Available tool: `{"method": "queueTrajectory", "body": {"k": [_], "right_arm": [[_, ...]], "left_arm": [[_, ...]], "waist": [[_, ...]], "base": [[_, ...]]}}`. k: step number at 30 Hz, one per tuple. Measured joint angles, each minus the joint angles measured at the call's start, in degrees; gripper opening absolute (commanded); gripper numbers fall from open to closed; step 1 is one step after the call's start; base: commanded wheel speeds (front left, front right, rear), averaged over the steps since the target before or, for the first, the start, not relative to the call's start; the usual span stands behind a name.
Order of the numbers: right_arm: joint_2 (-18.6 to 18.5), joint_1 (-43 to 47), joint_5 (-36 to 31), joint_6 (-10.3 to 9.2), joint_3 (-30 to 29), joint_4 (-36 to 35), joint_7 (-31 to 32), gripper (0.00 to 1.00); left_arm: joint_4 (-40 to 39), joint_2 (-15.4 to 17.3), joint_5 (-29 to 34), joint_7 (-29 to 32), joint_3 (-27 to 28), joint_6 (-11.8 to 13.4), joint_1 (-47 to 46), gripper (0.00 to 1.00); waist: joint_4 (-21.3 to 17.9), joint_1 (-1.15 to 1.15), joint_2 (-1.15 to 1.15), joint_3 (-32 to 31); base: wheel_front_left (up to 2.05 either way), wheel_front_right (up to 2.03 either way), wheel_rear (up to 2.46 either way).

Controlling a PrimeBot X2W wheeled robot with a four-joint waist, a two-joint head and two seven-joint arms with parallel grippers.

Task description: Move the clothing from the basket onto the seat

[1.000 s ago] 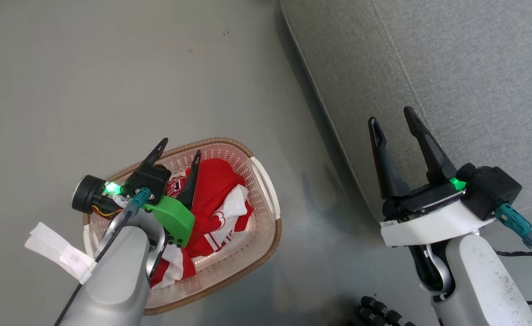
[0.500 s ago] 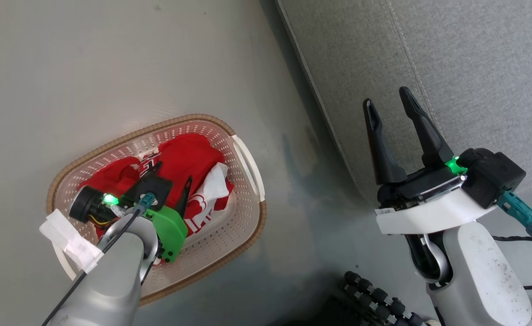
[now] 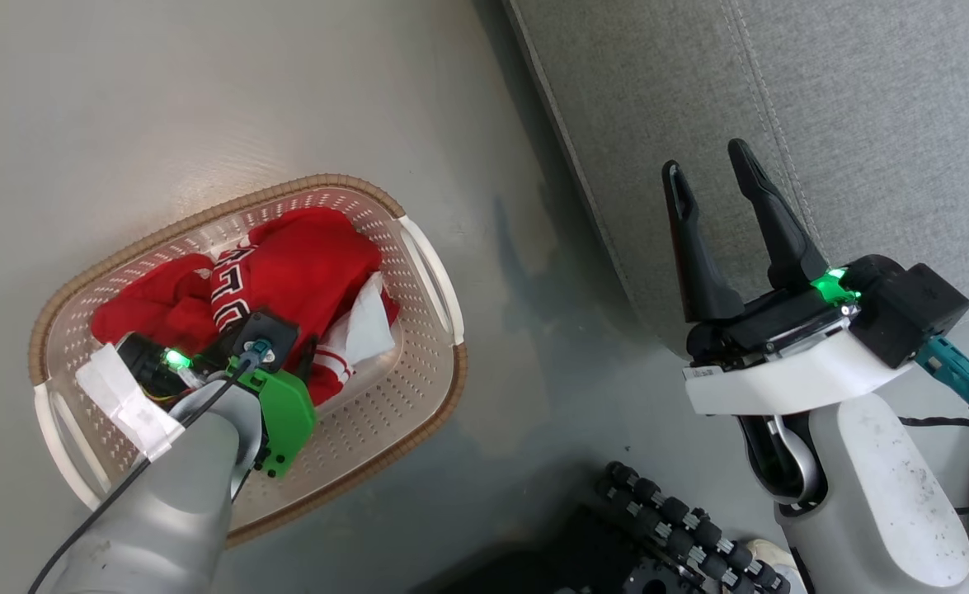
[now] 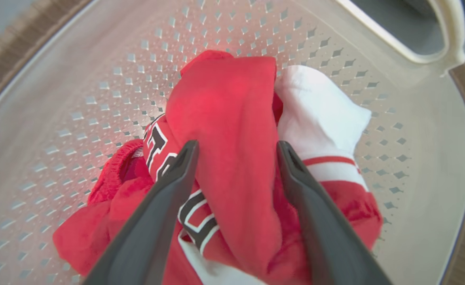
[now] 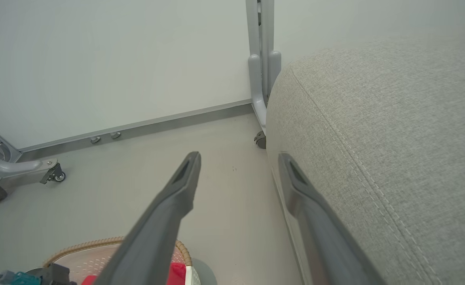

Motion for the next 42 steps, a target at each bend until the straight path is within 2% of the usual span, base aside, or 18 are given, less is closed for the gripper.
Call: {"method": "queueTrajectory", "body": {"k": [12, 20, 21, 22, 23, 31, 42], "right_arm": [[-0.01, -1.54, 1.22, 0.0, 0.51, -0.51, 0.0, 1.0], [0.0, -1.84, 1.33, 0.0, 1.09, -0.67, 0.0, 1.0], [-0.01, -1.84, 1.33, 0.0, 1.1, -0.69, 0.0, 1.0], [-0.01, -1.83, 1.32, 0.0, 1.12, -0.75, 0.0, 1.0], [0.0, -1.81, 1.31, 0.0, 1.12, -0.77, 0.0, 1.0], [0.0, -1.66, 0.42, 0.0, 0.47, -0.86, 0.0, 1.0], [0.01, -0.85, -2.03, 0.0, -0.03, 0.46, 0.0, 1.0]], "left_arm": [[4.04, 0.25, 1.08, 4.03, -5.76, -0.01, -5.46, 1.0], [5.23, 0.97, 2.18, 10.88, -10.76, -0.01, -5.7, 1.0], [5.27, 1.03, 2.21, 11.76, -11.52, -0.01, -5.69, 0.92], [5.34, 1.1, 2.44, 12.47, -12.25, -0.01, -5.67, 0.4], [5.38, 1.16, 2.6, 13.04, -12.73, -0.01, -5.67, 0.0], [5.57, 0.8, 1.35, 13.49, -14.14, -0.01, -5.68, 0.0], [4.7, -3.44, -3.86, 6.55, -16.73, -0.01, -4.58, 0.0]], "waist": [[-0.73, 0.0, 0.0, 5.34], [-1.49, 0.0, 0.0, 6.5], [-1.55, 0.0, 0.0, 6.42], [-1.61, 0.0, 0.0, 6.35], [-1.64, 0.0, 0.0, 6.3], [-1.1, 0.0, 0.0, 5.39], [1.21, 0.0, 0.0, 0.14]], "base": [[0.0, 0.0, 0.0], [0.0, 0.0, 0.0], [0.0, 0.0, 0.0], [0.0, 0.0, 0.0], [0.0, 0.0, 0.0], [0.0, 0.0, 0.0], [0.0, 0.0, 0.0]]}}
